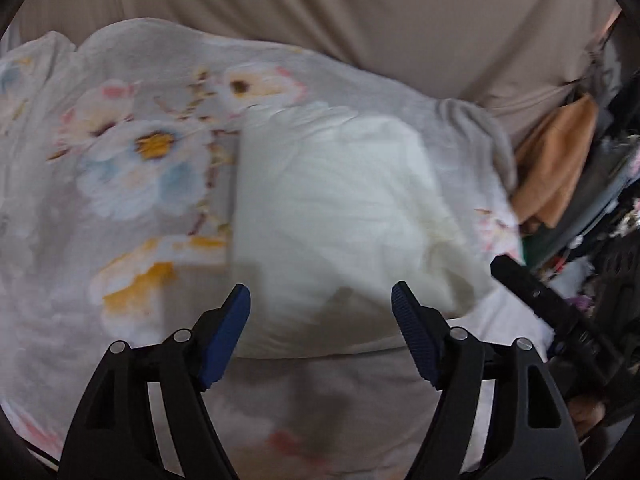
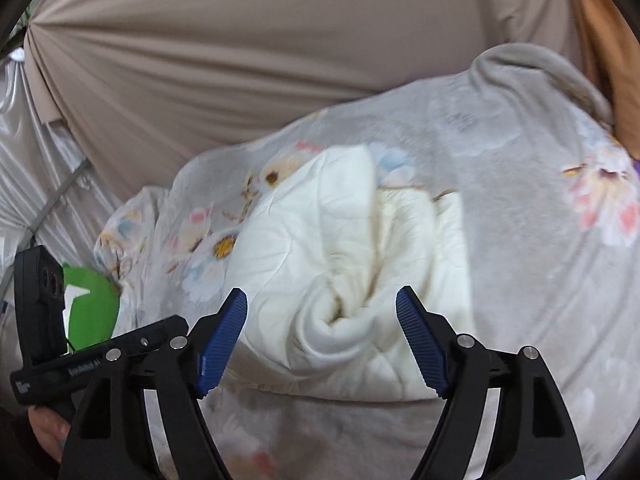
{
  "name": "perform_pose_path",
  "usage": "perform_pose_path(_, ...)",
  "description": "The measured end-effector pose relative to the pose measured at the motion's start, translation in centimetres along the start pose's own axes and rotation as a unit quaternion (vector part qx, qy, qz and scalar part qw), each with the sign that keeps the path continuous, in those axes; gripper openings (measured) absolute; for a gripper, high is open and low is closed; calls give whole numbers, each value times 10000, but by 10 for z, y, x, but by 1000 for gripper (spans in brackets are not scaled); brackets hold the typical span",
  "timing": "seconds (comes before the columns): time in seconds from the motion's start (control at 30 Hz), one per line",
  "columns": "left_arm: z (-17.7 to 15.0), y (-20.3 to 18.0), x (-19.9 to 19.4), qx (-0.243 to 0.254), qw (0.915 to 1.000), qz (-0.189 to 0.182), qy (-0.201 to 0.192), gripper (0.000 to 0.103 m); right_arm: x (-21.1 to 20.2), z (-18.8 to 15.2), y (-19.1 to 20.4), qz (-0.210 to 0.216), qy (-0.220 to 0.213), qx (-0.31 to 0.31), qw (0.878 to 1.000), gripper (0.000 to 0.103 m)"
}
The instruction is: Fold large clothes
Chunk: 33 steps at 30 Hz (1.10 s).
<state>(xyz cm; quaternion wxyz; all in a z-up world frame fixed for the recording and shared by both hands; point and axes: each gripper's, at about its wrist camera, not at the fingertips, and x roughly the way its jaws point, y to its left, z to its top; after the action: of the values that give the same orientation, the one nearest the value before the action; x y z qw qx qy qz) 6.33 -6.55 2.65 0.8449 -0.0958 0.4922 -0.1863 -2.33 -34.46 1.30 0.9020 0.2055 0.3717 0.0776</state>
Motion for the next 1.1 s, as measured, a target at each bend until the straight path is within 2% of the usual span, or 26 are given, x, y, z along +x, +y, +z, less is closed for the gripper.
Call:
perform_pose_path(0.07, -4, 4, 8, 56, 9998, 192, 11, 71, 27, 3, 9, -85, 278, -173, 9994, 72)
perform_pose_path(0.13, -5, 4, 11, 70, 9996, 255, -7, 70, 52, 3, 6, -264, 548, -208, 9979, 34)
perform_pose_path(0.17, -4, 2, 12, 76, 9997, 234, -12, 70, 57, 1, 2, -282, 662, -153, 9973, 21)
perform_pose_path(0.2, -3, -1, 10, 84, 9997, 209, -21, 70, 53, 1, -6, -96, 582, 3, 9983, 17)
perform_pose_path(0.27, 4, -10, 7, 176, 9997, 161, -100, 70, 21, 6, -19, 285, 76, 343, 9990, 13)
perform_pose_path(0.33, 9, -21, 11, 337, 9992, 197, -107, 70, -7, 7, -27, 266, -302, 421, 9983, 13)
perform_pose_path(0.37, 11, -26, 16, 416, 9989, 196, -82, 70, -11, 1, -39, 156, -350, 465, 9982, 13)
perform_pose_path(0.43, 12, -35, 36, 588, 9979, 257, 64, 70, 13, -17, -68, -169, 126, 635, 9978, 13)
perform_pose_path(0.5, 8, -40, 65, 716, 9957, 447, 371, 67, 41, -37, -93, -308, 515, 839, 9947, 14)
perform_pose_path(0.57, 0, -42, 88, 814, 9934, 594, 550, 69, 56, -52, -105, -450, 611, 814, 9938, 14)
perform_pose_path(0.63, -6, -46, 99, 983, 9897, 902, 524, 69, 63, -60, -110, -382, 555, 747, 9949, 14)
perform_pose_path(0.7, -8, -47, 101, 1047, 9880, 1023, 482, 70, 64, -60, -110, -317, 577, 785, 9947, 15)
perform_pose_path(0.8, -2, -45, 98, 985, 9879, 1085, 506, 70, 43, -44, -106, -273, 588, 981, 9931, 21)
perform_pose_path(0.87, 2, -46, 95, 935, 9883, 1088, 522, 70, 11, -24, -95, -421, 115, 863, 9953, 27)
perform_pose_path(0.93, 5, -45, 93, 886, 9886, 1084, 547, 70, -4, -1, -87, -415, -202, 775, 9959, 27)
perform_pose_path(1.03, 5, -46, 93, 867, 9883, 1123, 552, 70, 2, 38, -79, -300, -327, 719, 9964, 27)
perform_pose_path(1.1, 5, -46, 92, 867, 9882, 1143, 541, 70, 19, 57, -73, -465, -353, 466, 9972, 25)
